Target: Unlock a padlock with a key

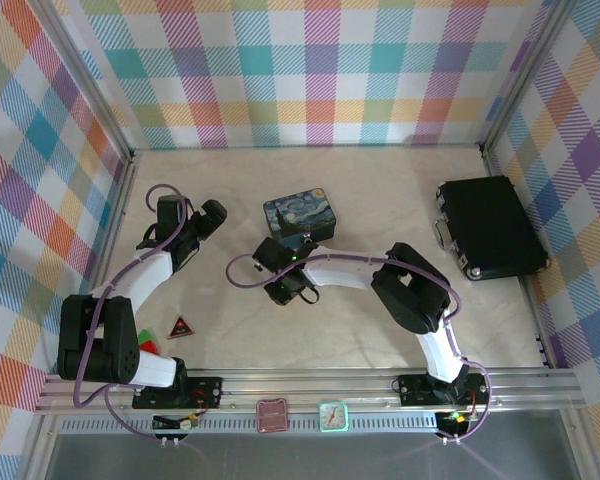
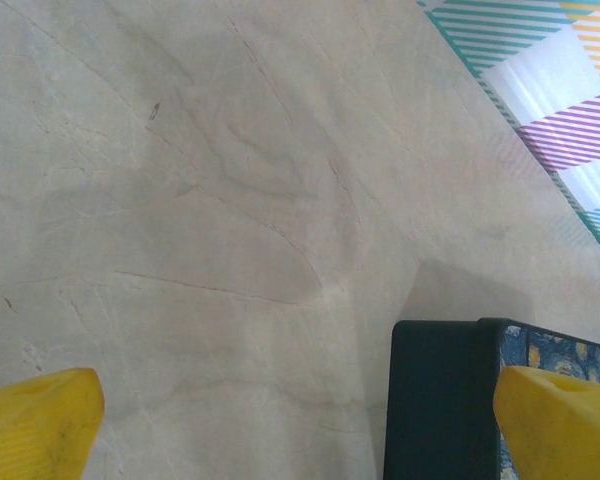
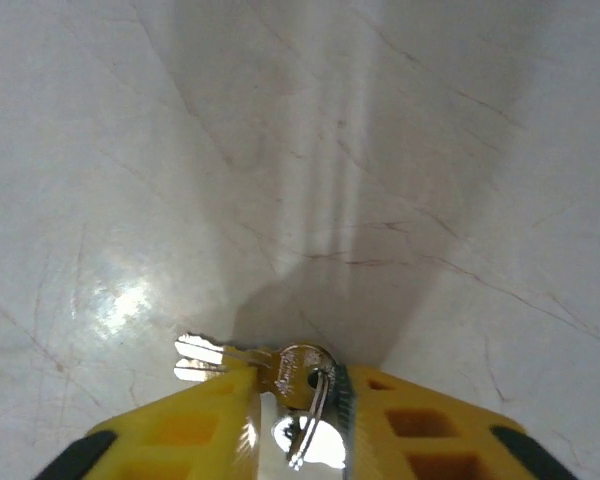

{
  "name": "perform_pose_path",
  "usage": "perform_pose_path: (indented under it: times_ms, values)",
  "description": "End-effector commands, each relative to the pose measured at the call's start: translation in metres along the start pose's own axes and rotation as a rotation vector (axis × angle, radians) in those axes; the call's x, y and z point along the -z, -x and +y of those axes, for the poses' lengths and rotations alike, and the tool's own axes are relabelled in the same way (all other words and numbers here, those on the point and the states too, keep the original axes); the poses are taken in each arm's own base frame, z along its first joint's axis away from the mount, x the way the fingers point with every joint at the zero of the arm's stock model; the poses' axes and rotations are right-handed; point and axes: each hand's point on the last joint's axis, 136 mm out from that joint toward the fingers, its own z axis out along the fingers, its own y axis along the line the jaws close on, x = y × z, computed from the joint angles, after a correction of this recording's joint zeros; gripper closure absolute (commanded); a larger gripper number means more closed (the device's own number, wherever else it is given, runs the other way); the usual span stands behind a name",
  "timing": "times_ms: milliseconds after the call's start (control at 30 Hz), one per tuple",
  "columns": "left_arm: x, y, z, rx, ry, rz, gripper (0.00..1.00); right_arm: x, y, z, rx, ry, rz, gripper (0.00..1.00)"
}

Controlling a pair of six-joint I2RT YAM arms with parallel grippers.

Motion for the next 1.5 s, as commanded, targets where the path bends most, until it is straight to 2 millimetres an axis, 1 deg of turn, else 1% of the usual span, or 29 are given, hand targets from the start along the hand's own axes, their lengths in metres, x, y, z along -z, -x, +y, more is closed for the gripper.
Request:
perform_pose_path:
  times_ms: [0, 67, 133, 233, 267, 367, 433, 567, 700, 767, 833, 933, 1000, 1067, 1167, 1267, 1400, 1467]
  values:
    - [0.007, 0.003, -0.002, 0.024, -0.025, -0.015, 0.0, -0.018, -0.031, -0.01, -0.03, -0.065, 0.109, 0.83]
    - [0.006, -0.001, -0.004, 0.029, -0.039, 0.0, 0.01, -0.019, -0.027, -0.005, -0.06, -0.022, 0.095, 0.9]
    - [0.005, -0.004, -0.003, 0.032, -0.045, 0.013, 0.0, -0.018, -0.023, 0.002, -0.09, 0.044, 0.085, 0.92]
    - [0.0, -0.014, -0.003, 0.047, -0.062, 0.058, 0.0, -0.01, -0.022, 0.001, -0.115, 0.081, 0.07, 0.98]
    - [-0.002, -0.019, -0.004, 0.059, -0.078, 0.077, 0.0, -0.006, -0.023, -0.002, -0.133, 0.099, 0.062, 1.0]
    - [0.0, -0.032, -0.013, 0.084, -0.151, 0.119, 0.0, 0.012, -0.027, -0.005, -0.2, 0.2, 0.036, 1.0]
    - [0.003, -0.042, -0.015, 0.082, -0.162, 0.145, 0.0, 0.024, -0.031, -0.013, -0.248, 0.232, 0.022, 1.0]
    - [0.008, -0.057, -0.016, 0.063, -0.163, 0.167, 0.0, 0.039, -0.061, -0.04, -0.335, 0.182, 0.05, 1.0]
    - [0.012, -0.059, -0.025, 0.054, -0.178, 0.156, 0.0, 0.046, -0.092, -0.059, -0.408, 0.115, 0.089, 1.0]
    - [0.014, -0.059, -0.035, 0.048, -0.2, 0.152, 0.0, 0.049, -0.1, -0.063, -0.444, 0.101, 0.093, 1.0]
    - [0.017, -0.06, -0.051, 0.029, -0.236, 0.152, 0.0, 0.054, -0.099, -0.066, -0.512, 0.108, 0.076, 1.0]
    - [0.023, -0.07, -0.078, -0.026, -0.291, 0.166, 0.0, 0.066, -0.088, -0.075, -0.696, 0.156, 0.034, 1.0]
    - [0.028, -0.08, -0.098, -0.079, -0.339, 0.171, 0.01, 0.078, -0.073, -0.082, -0.808, 0.205, -0.028, 1.0]
    - [0.032, -0.092, -0.113, -0.125, -0.382, 0.176, 0.03, 0.091, -0.058, -0.091, -0.883, 0.233, -0.098, 1.0]
    - [0.039, -0.108, -0.132, -0.161, -0.457, 0.187, 0.09, 0.112, -0.039, -0.107, -0.969, 0.261, -0.203, 1.0]
    - [0.047, -0.124, -0.156, -0.176, -0.573, 0.213, 0.14, 0.131, -0.02, -0.126, -1.054, 0.308, -0.319, 1.0]
    - [0.056, -0.157, -0.187, -0.222, -0.705, 0.298, 0.17, 0.149, 0.001, -0.149, -1.151, 0.339, -0.449, 1.0]
    - [0.059, -0.172, -0.198, -0.25, -0.747, 0.328, 0.18, 0.156, 0.012, -0.155, -1.19, 0.364, -0.504, 1.0]
